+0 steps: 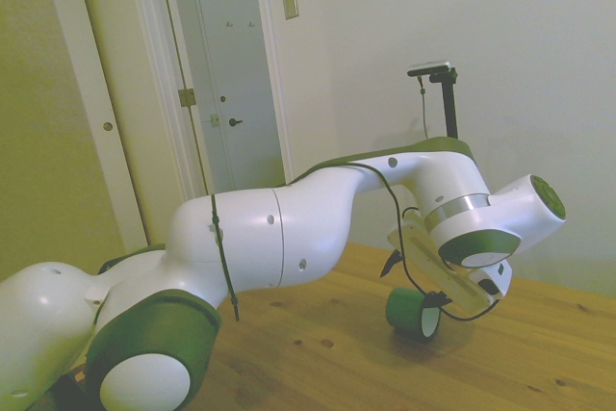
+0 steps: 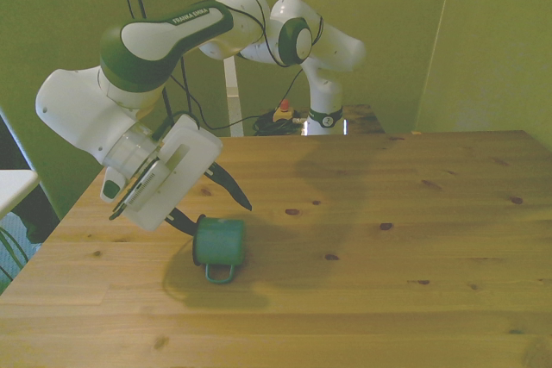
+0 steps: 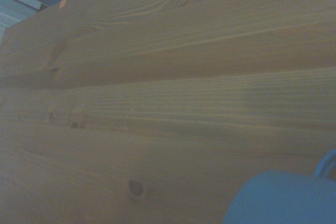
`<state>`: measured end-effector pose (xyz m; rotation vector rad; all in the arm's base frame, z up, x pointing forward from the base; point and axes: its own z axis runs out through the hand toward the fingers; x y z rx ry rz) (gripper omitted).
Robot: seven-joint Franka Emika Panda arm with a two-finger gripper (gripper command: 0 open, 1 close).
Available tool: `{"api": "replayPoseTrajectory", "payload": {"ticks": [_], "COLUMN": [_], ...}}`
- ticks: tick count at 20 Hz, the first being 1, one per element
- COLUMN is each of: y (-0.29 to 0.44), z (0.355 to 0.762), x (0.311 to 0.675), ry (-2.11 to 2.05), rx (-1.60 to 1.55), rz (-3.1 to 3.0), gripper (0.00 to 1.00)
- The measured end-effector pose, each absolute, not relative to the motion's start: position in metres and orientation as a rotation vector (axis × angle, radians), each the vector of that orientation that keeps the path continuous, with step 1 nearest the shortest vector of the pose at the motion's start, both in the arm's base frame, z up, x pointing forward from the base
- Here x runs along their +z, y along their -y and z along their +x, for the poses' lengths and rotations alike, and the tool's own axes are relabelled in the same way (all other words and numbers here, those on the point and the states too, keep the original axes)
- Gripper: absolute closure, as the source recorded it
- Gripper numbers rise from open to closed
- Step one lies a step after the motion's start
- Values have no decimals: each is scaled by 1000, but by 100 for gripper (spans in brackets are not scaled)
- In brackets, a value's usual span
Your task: Flip the mug upright
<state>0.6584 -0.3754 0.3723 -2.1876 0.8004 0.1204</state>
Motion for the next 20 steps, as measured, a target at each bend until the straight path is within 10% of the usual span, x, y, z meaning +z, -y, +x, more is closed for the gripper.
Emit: {"api": "replayPoseTrajectory", "payload": {"ticks": [5,6,20], "y": [360,357,350], "z": [672,673,673], "x": [362,363,355], "ry": [-780,-774,-754], "rx": [133,135,180], "rz": [-2187,-2188,-2181], "gripper": [0,100,100]}}
